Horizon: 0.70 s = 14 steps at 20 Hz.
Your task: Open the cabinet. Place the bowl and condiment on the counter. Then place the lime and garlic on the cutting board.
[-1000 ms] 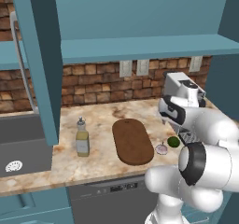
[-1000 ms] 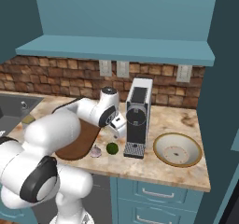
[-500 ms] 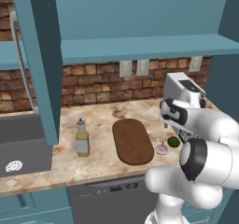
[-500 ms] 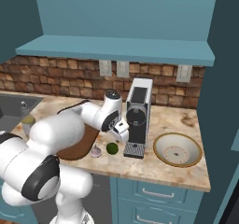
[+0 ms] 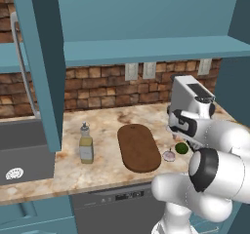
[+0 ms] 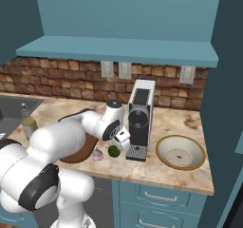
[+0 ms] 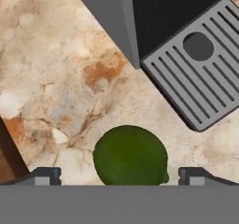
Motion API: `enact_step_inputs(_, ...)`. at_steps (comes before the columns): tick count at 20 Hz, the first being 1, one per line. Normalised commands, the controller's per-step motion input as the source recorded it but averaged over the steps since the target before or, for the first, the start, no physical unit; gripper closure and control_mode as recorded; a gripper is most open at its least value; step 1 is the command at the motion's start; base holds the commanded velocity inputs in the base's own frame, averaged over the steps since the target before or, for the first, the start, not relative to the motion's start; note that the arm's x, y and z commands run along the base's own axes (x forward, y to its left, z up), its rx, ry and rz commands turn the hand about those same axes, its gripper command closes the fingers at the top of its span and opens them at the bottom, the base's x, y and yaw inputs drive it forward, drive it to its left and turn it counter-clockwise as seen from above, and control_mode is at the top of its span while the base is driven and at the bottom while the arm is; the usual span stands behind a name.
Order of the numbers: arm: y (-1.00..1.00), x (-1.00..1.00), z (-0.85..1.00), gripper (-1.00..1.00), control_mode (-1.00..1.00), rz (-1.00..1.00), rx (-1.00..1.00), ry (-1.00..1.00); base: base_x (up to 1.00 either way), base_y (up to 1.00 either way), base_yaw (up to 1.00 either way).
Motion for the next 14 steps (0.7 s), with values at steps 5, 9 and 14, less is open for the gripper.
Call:
enact_step_inputs(5,0.00,0.00,-0.24,-1.00,-1.00,-0.03,0.00,0.00,0.00,0.00,0.00)
enact_step_inputs(9,0.00,0.00,-0.19,-1.00,-1.00,-0.02,0.00,0.00,0.00,0.00,0.00)
enact_step_inputs(14,0.00,0.00,-0.17,-1.00,-1.00,-0.01,0.00,0.00,0.00,0.00,0.00)
